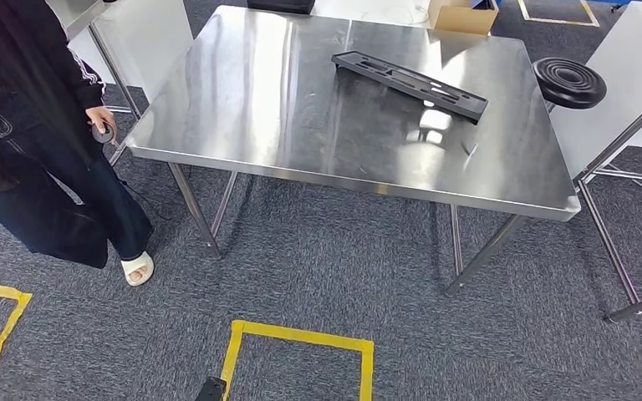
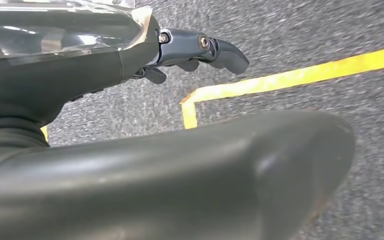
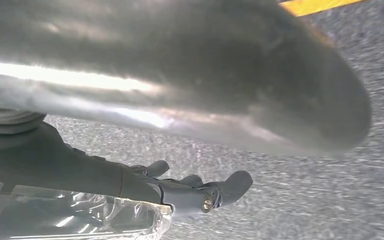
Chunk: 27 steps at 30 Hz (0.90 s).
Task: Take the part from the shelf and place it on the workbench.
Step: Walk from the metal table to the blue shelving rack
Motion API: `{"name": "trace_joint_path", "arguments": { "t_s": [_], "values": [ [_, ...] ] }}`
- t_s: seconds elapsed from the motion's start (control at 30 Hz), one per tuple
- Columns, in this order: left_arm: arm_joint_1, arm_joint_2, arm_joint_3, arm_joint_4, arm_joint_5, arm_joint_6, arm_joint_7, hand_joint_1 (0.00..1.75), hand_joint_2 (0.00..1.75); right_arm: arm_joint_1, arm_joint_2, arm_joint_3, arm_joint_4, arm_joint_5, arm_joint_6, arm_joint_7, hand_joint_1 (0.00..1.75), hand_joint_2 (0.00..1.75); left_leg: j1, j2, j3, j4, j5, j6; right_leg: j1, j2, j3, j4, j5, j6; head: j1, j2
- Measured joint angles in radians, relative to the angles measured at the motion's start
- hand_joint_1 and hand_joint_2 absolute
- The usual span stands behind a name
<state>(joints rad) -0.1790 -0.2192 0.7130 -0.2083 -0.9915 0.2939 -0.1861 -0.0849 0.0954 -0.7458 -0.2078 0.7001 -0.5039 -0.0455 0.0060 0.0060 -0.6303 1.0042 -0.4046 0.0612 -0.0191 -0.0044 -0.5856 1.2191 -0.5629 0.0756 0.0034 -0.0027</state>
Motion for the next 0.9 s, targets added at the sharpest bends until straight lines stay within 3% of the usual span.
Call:
{"name": "trace_joint_path", "arguments": {
  "t_s": [0.03, 0.1, 0.17, 0.23, 0.27, 0.33, 0.37, 0.4, 0.43, 0.47, 0.57, 0.6, 0.67, 0.73, 0.77, 0.83, 0.9],
  "values": [
    [0.0, 0.0, 0.0, 0.0, 0.0, 0.0, 0.0, 0.0, 0.0, -0.001, 0.0, -0.002, 0.0, 0.001, 0.0, -0.001, 0.0, 0.0, 0.0, 0.0, -0.011, 0.001, 0.011, -0.005, -0.001, 0.0, 0.056, -0.076, 0.015, 0.005, 0.0, 0.0],
    [0.0, 0.0, 0.0, 0.0, 0.0, 0.0, -0.001, 0.0, 0.0, -0.005, -0.002, -0.005, 0.0, 0.003, 0.0, -0.003, 0.0, 0.0, -0.002, 0.0, -0.026, 0.0, 0.034, -0.017, 0.004, 0.003, 0.149, -0.22, 0.016, -0.004, -0.001, 0.0],
    [0.001, 0.0, 0.0, 0.0, 0.0, 0.0, -0.003, 0.0, 0.0, -0.006, -0.002, -0.006, 0.0, 0.005, 0.0, -0.004, 0.0, 0.0, -0.004, 0.001, -0.029, -0.006, 0.056, -0.028, 0.012, 0.005, 0.17, -0.269, 0.011, -0.02, -0.004, 0.0],
    [0.004, 0.001, 0.001, 0.0, 0.0, 0.001, -0.004, 0.0, 0.0, -0.005, -0.002, -0.007, 0.0, 0.008, 0.001, -0.005, 0.0, 0.0, 0.0, 0.0, -0.037, -0.005, 0.054, -0.039, 0.006, 0.004, 0.153, -0.268, 0.03, -0.037, -0.007, 0.0],
    [0.006, 0.001, 0.002, 0.0, 0.0, 0.001, -0.005, 0.0, 0.0, -0.005, -0.002, -0.007, 0.0, 0.011, 0.001, -0.005, 0.0, 0.0, 0.002, -0.002, -0.047, 0.015, 0.024, -0.045, 0.002, 0.003, 0.144, -0.269, 0.042, -0.048, -0.01, 0.0],
    [0.008, 0.002, 0.003, 0.0, 0.001, 0.002, -0.007, 0.0, 0.0, -0.006, -0.003, -0.008, 0.0, 0.015, 0.002, -0.005, 0.0, 0.0, 0.006, -0.006, -0.08, 0.119, -0.078, -0.055, -0.002, 0.0, 0.122, -0.268, 0.065, -0.063, -0.014, 0.0],
    [0.009, 0.002, 0.004, 0.0, 0.001, 0.002, -0.008, 0.0, 0.0, -0.005, -0.003, -0.008, 0.0, 0.017, 0.002, -0.005, 0.0, 0.0, 0.007, -0.007, -0.096, 0.19, -0.123, -0.059, -0.002, -0.001, 0.111, -0.266, 0.074, -0.066, -0.015, 0.0],
    [0.009, 0.003, 0.004, 0.0, 0.001, 0.002, -0.008, 0.0, 0.0, -0.005, -0.003, -0.008, 0.0, 0.019, 0.002, -0.005, 0.0, 0.0, 0.008, -0.008, -0.103, 0.25, -0.148, -0.063, -0.002, -0.003, 0.099, -0.262, 0.08, -0.065, -0.015, 0.0],
    [0.01, 0.003, 0.005, 0.0, 0.001, 0.002, -0.008, 0.0, 0.0, -0.004, -0.003, -0.008, 0.0, 0.021, 0.002, -0.005, 0.0, 0.0, 0.011, -0.008, -0.097, 0.281, -0.153, -0.067, -0.002, -0.004, 0.088, -0.257, 0.085, -0.062, -0.015, 0.0],
    [0.01, 0.004, 0.006, 0.0, 0.002, 0.002, -0.009, 0.0, 0.0, -0.004, -0.003, -0.008, 0.0, 0.022, 0.002, -0.005, 0.0, 0.0, 0.014, -0.008, -0.073, 0.273, -0.142, -0.07, -0.004, -0.006, 0.079, -0.251, 0.088, -0.058, -0.015, 0.0],
    [0.01, 0.006, 0.008, 0.0, 0.006, 0.004, -0.014, 0.0, 0.0, -0.008, -0.005, -0.008, 0.0, 0.028, 0.002, -0.004, 0.0, 0.0, 0.026, -0.01, 0.058, 0.094, -0.101, -0.081, -0.008, -0.007, 0.051, -0.226, 0.093, -0.048, -0.018, 0.0],
    [0.01, 0.005, 0.009, 0.0, 0.007, 0.006, -0.017, 0.0, 0.0, -0.01, -0.006, -0.008, 0.0, 0.031, 0.002, -0.004, 0.0, 0.0, 0.026, -0.012, 0.083, 0.051, -0.099, -0.081, -0.006, -0.006, 0.041, -0.217, 0.095, -0.042, -0.019, 0.0],
    [0.012, 0.006, 0.011, 0.0, 0.008, 0.009, -0.021, 0.0, 0.0, -0.012, -0.006, -0.008, 0.0, 0.036, 0.002, -0.004, 0.0, 0.0, 0.018, -0.016, 0.088, 0.031, -0.1, -0.073, -0.001, -0.005, 0.028, -0.209, 0.103, -0.027, -0.02, 0.0],
    [0.015, 0.006, 0.013, 0.0, 0.01, 0.012, -0.024, 0.0, 0.0, -0.011, -0.006, -0.008, 0.001, 0.04, 0.002, -0.004, 0.0, 0.0, 0.015, -0.013, 0.076, 0.027, -0.089, -0.053, -0.005, -0.004, 0.016, -0.207, 0.102, -0.015, -0.019, 0.0],
    [0.015, 0.006, 0.013, 0.0, 0.01, 0.014, -0.025, 0.0, 0.0, -0.011, -0.005, -0.008, 0.001, 0.041, 0.002, -0.003, 0.0, 0.0, 0.014, -0.012, 0.068, 0.024, -0.081, -0.039, -0.007, -0.004, 0.003, -0.189, 0.086, -0.013, -0.016, 0.0],
    [0.014, 0.006, 0.014, 0.0, 0.011, 0.017, -0.026, 0.0, 0.0, -0.012, -0.004, -0.008, 0.001, 0.043, 0.002, -0.003, 0.0, 0.0, 0.011, -0.008, 0.046, 0.02, -0.062, -0.014, -0.009, -0.003, -0.038, -0.093, 0.016, -0.022, -0.011, 0.0],
    [0.015, 0.006, 0.016, 0.0, 0.012, 0.017, -0.028, 0.0, 0.0, -0.012, -0.003, -0.008, 0.001, 0.044, 0.002, -0.003, 0.0, 0.0, 0.006, -0.006, 0.021, 0.02, -0.043, -0.003, -0.008, -0.001, -0.074, 0.034, -0.046, -0.026, -0.008, 0.0]
  ]
}}
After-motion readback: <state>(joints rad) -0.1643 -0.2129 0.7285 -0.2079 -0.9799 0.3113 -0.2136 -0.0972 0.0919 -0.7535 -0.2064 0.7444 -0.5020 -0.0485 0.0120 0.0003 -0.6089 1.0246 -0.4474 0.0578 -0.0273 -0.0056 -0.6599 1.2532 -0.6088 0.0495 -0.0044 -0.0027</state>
